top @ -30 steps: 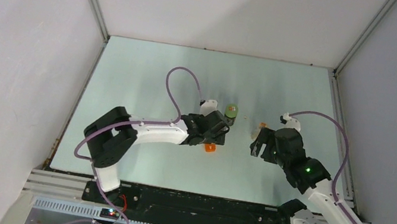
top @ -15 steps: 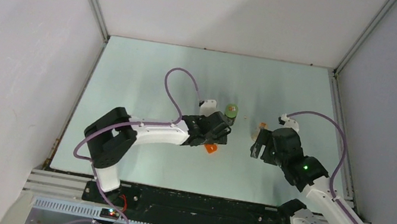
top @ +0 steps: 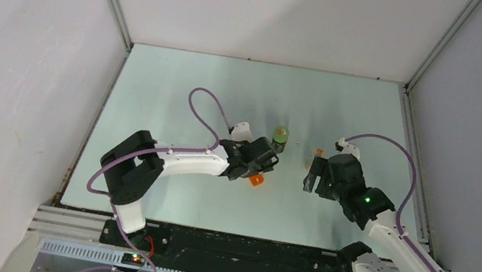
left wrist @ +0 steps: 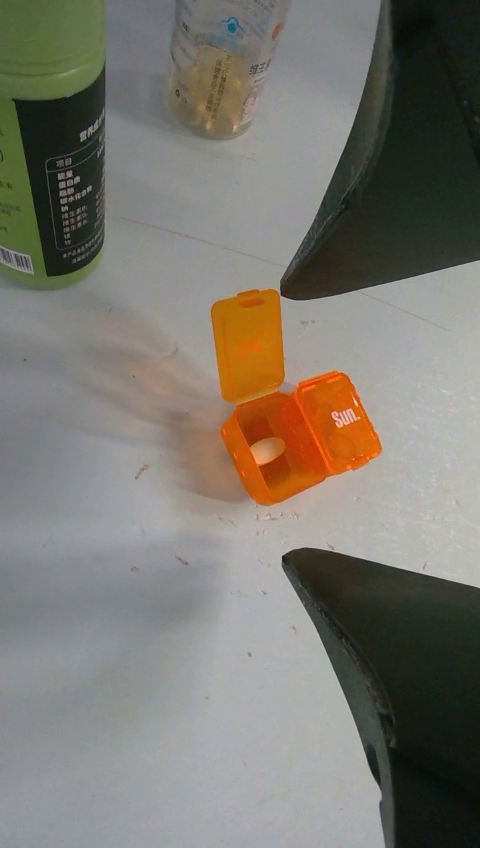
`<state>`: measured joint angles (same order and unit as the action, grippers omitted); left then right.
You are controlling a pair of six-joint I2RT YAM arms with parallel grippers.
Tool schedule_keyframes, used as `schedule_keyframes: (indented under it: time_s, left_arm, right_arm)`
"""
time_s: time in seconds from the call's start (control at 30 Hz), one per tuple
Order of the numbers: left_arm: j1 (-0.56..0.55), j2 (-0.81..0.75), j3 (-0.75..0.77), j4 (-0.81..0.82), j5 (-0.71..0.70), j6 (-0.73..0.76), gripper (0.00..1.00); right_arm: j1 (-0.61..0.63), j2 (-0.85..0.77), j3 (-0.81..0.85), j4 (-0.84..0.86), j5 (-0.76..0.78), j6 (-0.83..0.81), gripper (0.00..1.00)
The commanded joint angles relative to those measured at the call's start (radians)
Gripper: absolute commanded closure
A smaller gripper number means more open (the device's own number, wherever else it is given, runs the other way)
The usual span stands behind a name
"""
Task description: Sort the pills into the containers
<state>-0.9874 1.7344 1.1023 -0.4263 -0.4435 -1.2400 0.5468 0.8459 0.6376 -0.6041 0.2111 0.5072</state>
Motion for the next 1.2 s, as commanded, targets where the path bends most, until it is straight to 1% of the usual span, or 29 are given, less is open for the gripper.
schedule_keyframes:
  time_s: [0.0, 0.3, 0.73, 0.87, 1.17]
  left_arm:
    - [-0.003, -0.014, 0.069, -0.048, -0.046, -0.096, 0.01]
    - [0.012, -0.024, 0.058, 0.003, -0.007, -0.102, 0.01]
    - [0.048, 0.042, 0.099, -0.055, 0.050, -0.182, 0.01]
    - [0.054, 0.079, 0.133, -0.083, 0.059, -0.182, 0.01]
    - [0.070, 0.120, 0.144, -0.069, 0.090, -0.181, 0.01]
  right_arm:
    - [-0.011, 0.000, -0.001, 0.047, -0.013, -0.026, 0.18]
    - [-0.021, 0.017, -0.004, 0.066, -0.038, -0.034, 0.18]
    - [-0.034, 0.017, -0.004, 0.072, -0.056, -0.036, 0.19]
    - [-0.034, 0.017, -0.005, 0.074, -0.057, -0.037, 0.19]
    - [-0.036, 0.017, -0.009, 0.077, -0.061, -0.038, 0.19]
